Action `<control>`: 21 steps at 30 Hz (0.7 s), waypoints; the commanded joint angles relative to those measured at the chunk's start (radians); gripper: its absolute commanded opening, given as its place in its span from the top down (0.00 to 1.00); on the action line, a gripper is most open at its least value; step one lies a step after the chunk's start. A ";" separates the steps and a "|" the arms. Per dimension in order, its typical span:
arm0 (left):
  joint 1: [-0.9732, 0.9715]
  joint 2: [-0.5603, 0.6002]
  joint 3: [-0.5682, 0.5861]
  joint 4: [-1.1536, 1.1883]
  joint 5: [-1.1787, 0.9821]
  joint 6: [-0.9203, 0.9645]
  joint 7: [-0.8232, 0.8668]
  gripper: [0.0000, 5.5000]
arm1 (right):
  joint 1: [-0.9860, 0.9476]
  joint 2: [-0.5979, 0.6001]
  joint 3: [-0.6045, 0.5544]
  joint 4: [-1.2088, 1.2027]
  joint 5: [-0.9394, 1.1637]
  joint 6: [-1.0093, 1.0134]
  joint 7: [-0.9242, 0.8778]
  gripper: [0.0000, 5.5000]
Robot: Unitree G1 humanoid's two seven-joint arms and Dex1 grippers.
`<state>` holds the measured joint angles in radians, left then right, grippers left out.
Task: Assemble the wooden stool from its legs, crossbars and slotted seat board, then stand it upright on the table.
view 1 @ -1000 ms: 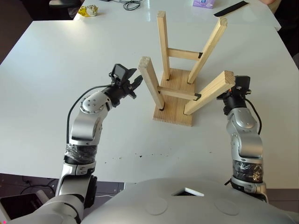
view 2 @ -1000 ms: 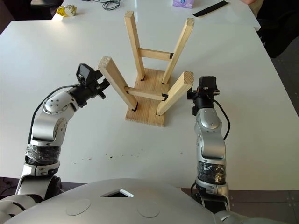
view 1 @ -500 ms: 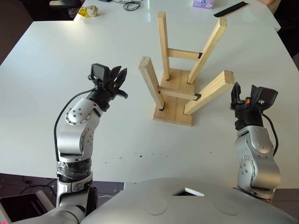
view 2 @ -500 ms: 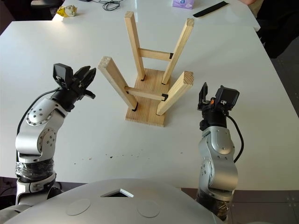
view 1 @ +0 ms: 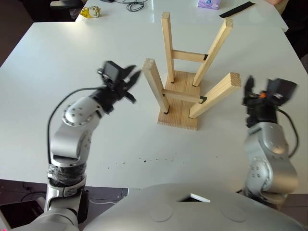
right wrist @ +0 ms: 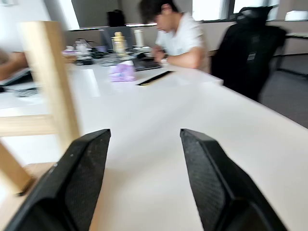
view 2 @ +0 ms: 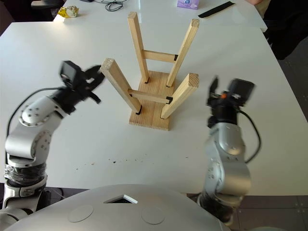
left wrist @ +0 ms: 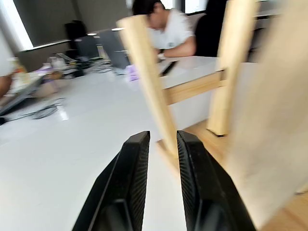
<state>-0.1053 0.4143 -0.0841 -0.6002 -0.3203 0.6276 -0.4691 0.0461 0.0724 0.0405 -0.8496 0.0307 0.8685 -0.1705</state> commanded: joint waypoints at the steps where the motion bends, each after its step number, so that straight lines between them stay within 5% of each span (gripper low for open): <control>1: -0.133 -0.040 -0.145 -0.080 -0.056 0.064 -0.051 0.81 | -0.072 0.073 0.132 0.090 0.007 0.044 -0.006 0.51; 11: -0.072 0.054 -0.070 0.039 0.032 -0.003 -0.069 0.81 | -0.029 -0.025 -0.017 0.134 -0.004 -0.005 0.035 0.51; 21: -0.090 0.037 0.182 0.141 -0.113 0.052 -0.035 0.81 | -0.016 -0.129 -0.188 0.195 -0.010 -0.094 0.095 0.51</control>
<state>-0.1705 0.4651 0.0480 -0.4535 -0.3696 0.6281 -0.5128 0.0166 -0.0507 -0.1306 -0.6720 0.0210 0.7950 -0.0815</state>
